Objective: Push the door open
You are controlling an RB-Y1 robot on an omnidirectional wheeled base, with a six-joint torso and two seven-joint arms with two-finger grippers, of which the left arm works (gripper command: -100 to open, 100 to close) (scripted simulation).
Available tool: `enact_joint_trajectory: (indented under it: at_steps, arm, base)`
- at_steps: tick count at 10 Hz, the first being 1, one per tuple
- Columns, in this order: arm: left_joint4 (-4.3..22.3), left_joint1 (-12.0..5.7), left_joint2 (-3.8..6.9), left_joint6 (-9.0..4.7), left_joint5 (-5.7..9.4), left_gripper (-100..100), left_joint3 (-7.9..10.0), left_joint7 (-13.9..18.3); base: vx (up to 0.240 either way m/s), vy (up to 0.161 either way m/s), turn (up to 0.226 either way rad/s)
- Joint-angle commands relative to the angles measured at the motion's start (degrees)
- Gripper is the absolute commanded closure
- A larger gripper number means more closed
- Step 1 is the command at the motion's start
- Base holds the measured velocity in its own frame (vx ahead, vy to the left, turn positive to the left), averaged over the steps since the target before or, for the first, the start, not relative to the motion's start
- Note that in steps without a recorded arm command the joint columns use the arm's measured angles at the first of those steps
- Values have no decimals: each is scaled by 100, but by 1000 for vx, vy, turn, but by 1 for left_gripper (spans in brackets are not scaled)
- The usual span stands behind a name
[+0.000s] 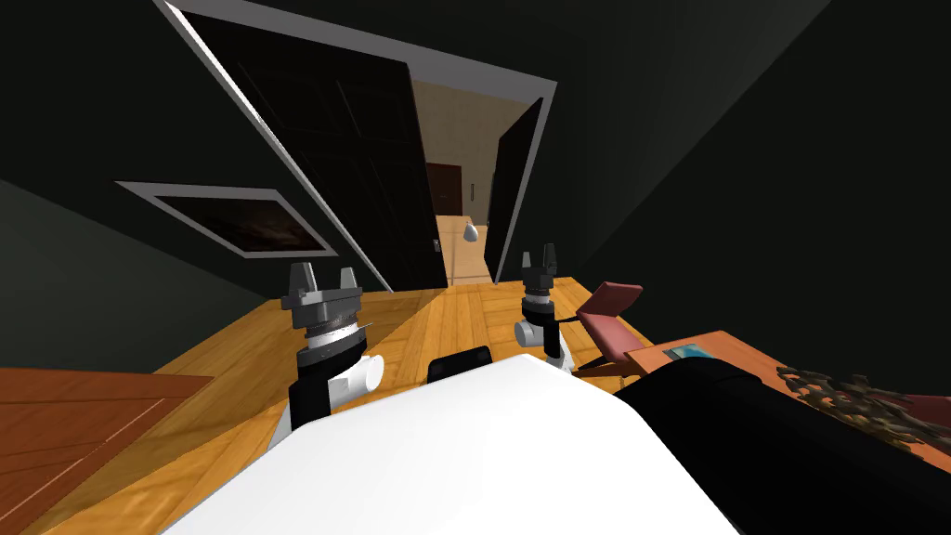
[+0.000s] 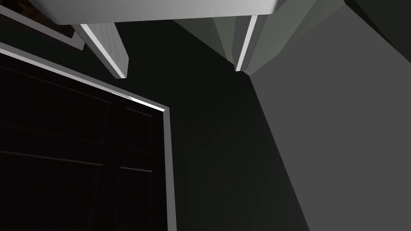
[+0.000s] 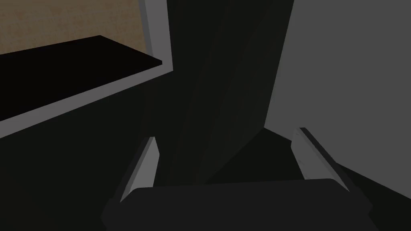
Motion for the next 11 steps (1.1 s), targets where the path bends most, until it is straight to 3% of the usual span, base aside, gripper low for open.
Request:
enact_joint_trajectory:
  at_steps: [1,6,11]
  arm:
    - [196,-69,71,-30,-17,-100,101,-1]
    - [644,-227,201,-99,-57,-100,333,-3]
    - [1284,-453,345,-198,-114,-100,664,-6]
  base:
    - [60,1,-117]
    - [81,7,-78]
    - [93,14,-103]
